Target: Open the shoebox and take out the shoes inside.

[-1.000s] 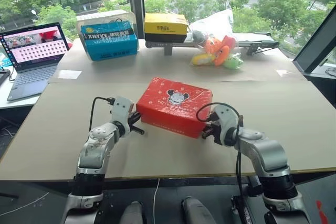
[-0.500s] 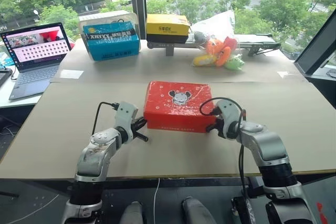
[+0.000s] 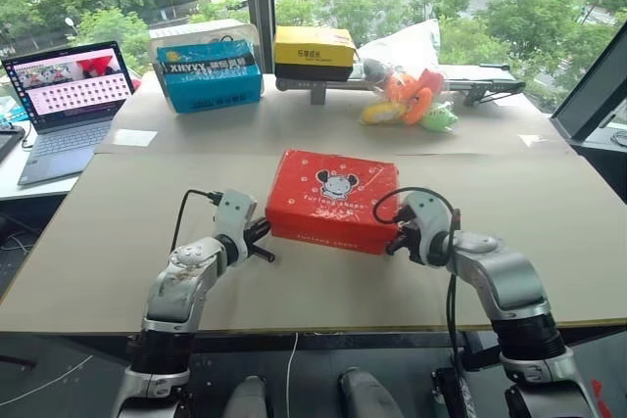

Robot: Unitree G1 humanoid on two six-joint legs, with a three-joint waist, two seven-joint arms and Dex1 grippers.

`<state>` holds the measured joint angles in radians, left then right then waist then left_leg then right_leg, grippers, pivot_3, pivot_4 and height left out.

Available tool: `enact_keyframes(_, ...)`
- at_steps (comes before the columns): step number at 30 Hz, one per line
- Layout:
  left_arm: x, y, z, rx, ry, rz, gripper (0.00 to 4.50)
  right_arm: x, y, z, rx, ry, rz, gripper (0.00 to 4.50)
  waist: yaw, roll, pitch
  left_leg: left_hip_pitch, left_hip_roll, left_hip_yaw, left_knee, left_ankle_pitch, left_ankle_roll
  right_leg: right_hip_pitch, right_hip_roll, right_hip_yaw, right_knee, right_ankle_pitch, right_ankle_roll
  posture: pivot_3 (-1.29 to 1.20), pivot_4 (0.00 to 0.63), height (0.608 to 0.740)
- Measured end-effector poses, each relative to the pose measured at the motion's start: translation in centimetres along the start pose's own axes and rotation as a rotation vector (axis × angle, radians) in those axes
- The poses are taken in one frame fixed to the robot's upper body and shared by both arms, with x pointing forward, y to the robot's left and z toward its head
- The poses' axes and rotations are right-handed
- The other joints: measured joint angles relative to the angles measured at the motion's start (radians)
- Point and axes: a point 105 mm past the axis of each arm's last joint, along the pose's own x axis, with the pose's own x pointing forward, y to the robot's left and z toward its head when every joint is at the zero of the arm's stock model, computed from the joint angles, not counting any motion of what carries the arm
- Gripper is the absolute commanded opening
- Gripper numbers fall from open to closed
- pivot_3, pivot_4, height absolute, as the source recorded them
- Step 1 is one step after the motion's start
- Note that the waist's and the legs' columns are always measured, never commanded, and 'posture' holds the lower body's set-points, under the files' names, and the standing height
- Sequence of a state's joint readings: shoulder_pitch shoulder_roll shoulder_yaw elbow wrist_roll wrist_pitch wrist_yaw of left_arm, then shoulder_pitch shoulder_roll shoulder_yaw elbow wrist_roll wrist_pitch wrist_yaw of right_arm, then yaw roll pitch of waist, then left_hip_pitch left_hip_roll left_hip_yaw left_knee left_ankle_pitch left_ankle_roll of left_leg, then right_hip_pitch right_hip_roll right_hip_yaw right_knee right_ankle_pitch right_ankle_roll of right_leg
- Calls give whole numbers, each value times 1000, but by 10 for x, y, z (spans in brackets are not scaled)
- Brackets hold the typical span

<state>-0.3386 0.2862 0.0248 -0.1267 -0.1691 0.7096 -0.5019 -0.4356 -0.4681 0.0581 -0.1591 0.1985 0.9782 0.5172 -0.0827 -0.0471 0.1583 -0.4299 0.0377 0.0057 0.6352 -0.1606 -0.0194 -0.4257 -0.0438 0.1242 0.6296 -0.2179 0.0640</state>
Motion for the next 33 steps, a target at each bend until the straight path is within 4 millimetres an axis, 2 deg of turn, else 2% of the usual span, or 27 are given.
enact_keyframes(9, -9, -14, -7, 6, 6, -111, 60, 6, -16, 7, 4, -6, -68, 0, 9, 0, 0, 0, 0, 0, 0, 0, 0, 0, 0, 0, 0, -1, -1, 0, 150, 716)
enact_keyframes(15, -13, -6, -9, 38, 1, -113, 60, 5, -11, 7, -6, -12, -46, 0, 11, 0, 0, 0, 1, 0, -1, 0, 0, 0, 0, -1, 0, -1, -2, 0, 150, 716)
enact_keyframes(18, -12, 6, -19, 16, 18, -84, 60, -2, -7, 6, -18, -14, -23, 0, 13, 0, 0, 0, 1, 0, -1, 0, 0, 0, 0, -1, 0, -1, -2, 0, 150, 716)
enact_keyframes(21, -12, 19, -18, 8, 2, -50, 60, -7, -8, 2, -17, -10, -23, 0, 14, 0, 0, 0, 1, 0, 0, 0, 0, 0, 0, -1, 0, -2, -3, 0, 150, 716)
enact_keyframes(28, -17, 55, -16, 16, -19, 42, 60, -29, -26, -7, -15, 28, -92, 0, 14, 0, 0, 0, 1, -1, -1, 0, 0, 0, 0, -2, 0, -3, -4, 0, 150, 716)
enact_keyframes(31, -29, 73, -9, 66, -22, 38, 60, -52, -31, -11, -69, 64, -109, 0, 15, 0, 1, -1, 1, 0, -1, 0, 0, -2, 0, -2, 0, -4, -7, 0, 150, 716)
enact_keyframes(33, -41, 78, 0, 77, -41, -3, 60, -66, -34, -5, -87, 54, -113, 0, 14, 0, 1, -2, 1, 0, -1, 0, 0, -2, 0, -2, 0, -5, -8, 0, 150, 716)
